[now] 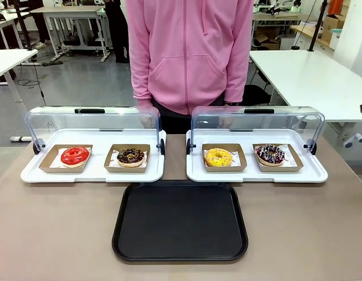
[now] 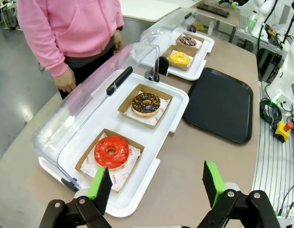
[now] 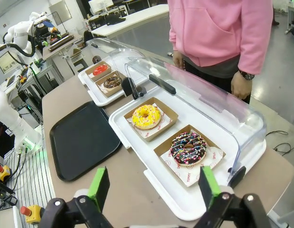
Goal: Move the fourth donut from the left to the tray.
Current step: Pick up the Paper togo box containing the Donut indicated by the person and place it on the Handle tray.
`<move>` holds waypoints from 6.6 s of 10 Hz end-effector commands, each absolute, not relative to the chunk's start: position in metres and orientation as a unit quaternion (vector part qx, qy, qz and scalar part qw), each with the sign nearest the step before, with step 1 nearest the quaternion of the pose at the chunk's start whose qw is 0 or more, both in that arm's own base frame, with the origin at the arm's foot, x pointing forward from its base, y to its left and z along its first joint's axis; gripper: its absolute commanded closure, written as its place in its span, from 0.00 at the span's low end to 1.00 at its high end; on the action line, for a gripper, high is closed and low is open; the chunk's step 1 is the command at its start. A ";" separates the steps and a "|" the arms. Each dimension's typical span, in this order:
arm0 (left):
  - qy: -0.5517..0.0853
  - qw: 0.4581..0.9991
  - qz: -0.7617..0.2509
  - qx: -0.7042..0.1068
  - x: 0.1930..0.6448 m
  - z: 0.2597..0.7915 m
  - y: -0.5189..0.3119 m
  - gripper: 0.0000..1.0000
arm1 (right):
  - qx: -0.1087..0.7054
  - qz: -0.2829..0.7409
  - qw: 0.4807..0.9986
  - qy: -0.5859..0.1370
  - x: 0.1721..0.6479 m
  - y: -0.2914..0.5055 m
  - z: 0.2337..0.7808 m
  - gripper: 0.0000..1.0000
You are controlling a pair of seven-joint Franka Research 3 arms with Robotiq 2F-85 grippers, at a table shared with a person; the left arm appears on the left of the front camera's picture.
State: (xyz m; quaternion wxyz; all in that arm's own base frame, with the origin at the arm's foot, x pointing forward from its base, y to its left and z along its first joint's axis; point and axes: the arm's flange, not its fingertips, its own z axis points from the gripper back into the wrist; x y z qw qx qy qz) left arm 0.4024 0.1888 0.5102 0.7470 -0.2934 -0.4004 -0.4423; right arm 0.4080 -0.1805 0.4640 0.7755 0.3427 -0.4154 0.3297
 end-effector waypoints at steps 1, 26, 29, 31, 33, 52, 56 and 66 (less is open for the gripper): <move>-0.405 0.743 -0.441 -0.298 0.403 0.512 0.189 0.00 | 0.345 0.331 0.766 -0.429 0.410 -0.179 0.465 0.00; -0.405 0.743 -0.441 -0.298 0.403 0.512 0.189 0.00 | 0.345 0.331 0.766 -0.429 0.410 -0.179 0.465 0.00; -0.405 0.743 -0.441 -0.298 0.403 0.512 0.189 0.00 | 0.345 0.331 0.766 -0.429 0.410 -0.179 0.465 0.00; -0.405 0.743 -0.441 -0.298 0.403 0.512 0.189 0.00 | 0.345 0.331 0.766 -0.429 0.410 -0.179 0.465 0.00; -0.405 0.743 -0.441 -0.298 0.403 0.512 0.189 0.00 | 0.345 0.331 0.766 -0.429 0.410 -0.179 0.465 0.00; -0.405 0.743 -0.441 -0.298 0.403 0.512 0.189 0.00 | 0.345 0.331 0.766 -0.429 0.410 -0.179 0.465 0.00; -0.405 0.743 -0.441 -0.298 0.403 0.512 0.189 0.00 | 0.345 0.331 0.766 -0.429 0.410 -0.179 0.465 0.00; -0.405 0.743 -0.441 -0.298 0.403 0.512 0.189 0.00 | 0.345 0.331 0.766 -0.429 0.410 -0.179 0.465 0.00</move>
